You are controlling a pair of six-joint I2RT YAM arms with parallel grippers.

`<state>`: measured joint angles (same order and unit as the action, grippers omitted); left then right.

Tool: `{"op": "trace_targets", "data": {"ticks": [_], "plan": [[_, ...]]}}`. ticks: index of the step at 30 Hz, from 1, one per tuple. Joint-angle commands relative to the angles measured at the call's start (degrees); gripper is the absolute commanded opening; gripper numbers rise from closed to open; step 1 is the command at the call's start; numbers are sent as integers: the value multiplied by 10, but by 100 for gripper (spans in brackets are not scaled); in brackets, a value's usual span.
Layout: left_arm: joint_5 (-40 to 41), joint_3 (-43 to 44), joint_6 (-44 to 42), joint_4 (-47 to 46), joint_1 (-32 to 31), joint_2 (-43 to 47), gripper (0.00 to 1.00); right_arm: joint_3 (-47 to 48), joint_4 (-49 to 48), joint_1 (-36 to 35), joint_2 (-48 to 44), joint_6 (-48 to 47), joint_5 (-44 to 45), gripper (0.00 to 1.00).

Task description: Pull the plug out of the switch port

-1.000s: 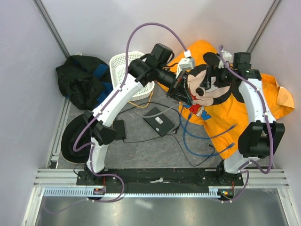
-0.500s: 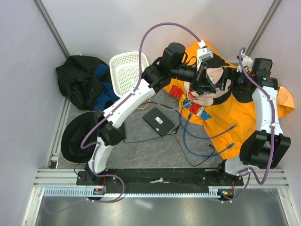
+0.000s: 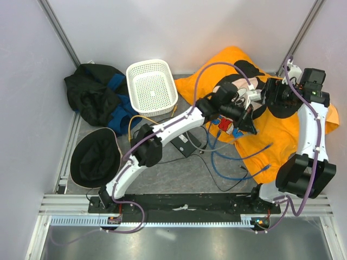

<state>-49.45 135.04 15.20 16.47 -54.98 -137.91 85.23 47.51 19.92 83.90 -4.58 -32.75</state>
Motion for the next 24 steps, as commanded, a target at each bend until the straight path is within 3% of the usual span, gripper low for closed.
{"op": "trace_targets", "data": {"ticks": [1, 2, 4, 12, 17, 20, 21, 24], "plan": [[-1, 45, -2, -18, -25, -2, 31, 15, -3, 13, -37, -12, 1, 98], [2, 44, -7, -13, -27, 3, 48, 15, -3, 13, -40, -12, 2, 98], [38, 40, -25, 16, -25, 14, 99, 19, -6, 16, -46, -11, 5, 98], [76, -26, -93, 95, 54, 197, 100, 24, -60, 15, -79, 68, 13, 98], [138, -166, -124, 151, 128, 343, 100, 52, -55, -28, -93, 112, 109, 98], [249, -268, -197, 179, 155, 447, 100, 57, -34, -76, -104, 99, 140, 98], [335, -296, -206, 180, 156, 476, 100, 46, -33, -101, -114, 100, 147, 98], [457, -399, -226, 179, 160, 568, 100, 22, -21, -137, -125, 97, 160, 98]]}}
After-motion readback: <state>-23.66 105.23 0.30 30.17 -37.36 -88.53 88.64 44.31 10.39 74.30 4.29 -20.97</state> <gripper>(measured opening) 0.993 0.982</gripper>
